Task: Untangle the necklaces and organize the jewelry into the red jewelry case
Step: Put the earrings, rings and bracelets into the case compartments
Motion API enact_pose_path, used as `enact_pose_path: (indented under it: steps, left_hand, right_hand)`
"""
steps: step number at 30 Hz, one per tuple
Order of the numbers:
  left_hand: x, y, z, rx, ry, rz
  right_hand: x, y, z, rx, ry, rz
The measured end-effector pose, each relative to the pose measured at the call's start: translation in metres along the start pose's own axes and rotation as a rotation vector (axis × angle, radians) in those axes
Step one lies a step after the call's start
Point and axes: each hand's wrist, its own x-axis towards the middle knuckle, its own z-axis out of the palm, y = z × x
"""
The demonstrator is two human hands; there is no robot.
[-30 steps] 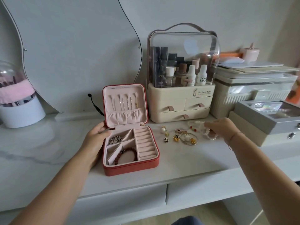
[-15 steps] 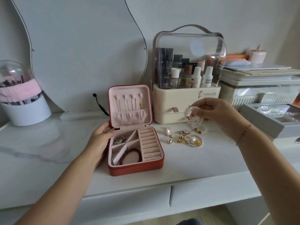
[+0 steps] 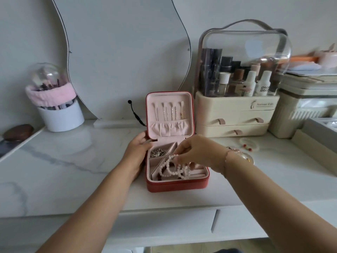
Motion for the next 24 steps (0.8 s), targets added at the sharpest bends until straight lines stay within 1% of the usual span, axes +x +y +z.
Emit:
enact_pose_path:
  steps: [5,8,10,12,16,18,22,24]
  left_hand:
    - [-0.001,0.000,0.000,-0.021,-0.011,0.001]
    - [-0.002,0.001,0.000,-0.041,-0.014,-0.005]
    - [0.000,0.000,0.000,-0.042,0.000,-0.017]
    - [0.001,0.000,0.000,-0.024,0.013,-0.018]
    - [0.000,0.000,0.000,-0.006,0.035,-0.016]
    - [-0.001,0.001,0.001,-0.015,0.035,-0.011]
    - [-0.004,0.003,0.002,-0.007,0.031,-0.007]
    - [-0.004,0.002,0.001,-0.003,0.035,-0.003]
  right_hand:
    - [0.007,0.001,0.012,-0.110,0.143,-0.023]
    - [0.003,-0.001,0.011,-0.305,0.228,-0.080]
    - [-0.003,-0.003,0.010,-0.381,0.271,-0.153]
    - [-0.007,-0.003,0.013,-0.441,0.254,-0.217]
    - [-0.008,0.004,0.025,-0.581,0.162,-0.282]
    - [-0.007,0.007,0.027,-0.580,0.141,-0.309]
    - [-0.007,0.013,0.027,-0.482,0.201,-0.409]
    - [-0.011,0.014,0.030,-0.481,0.147,-0.440]
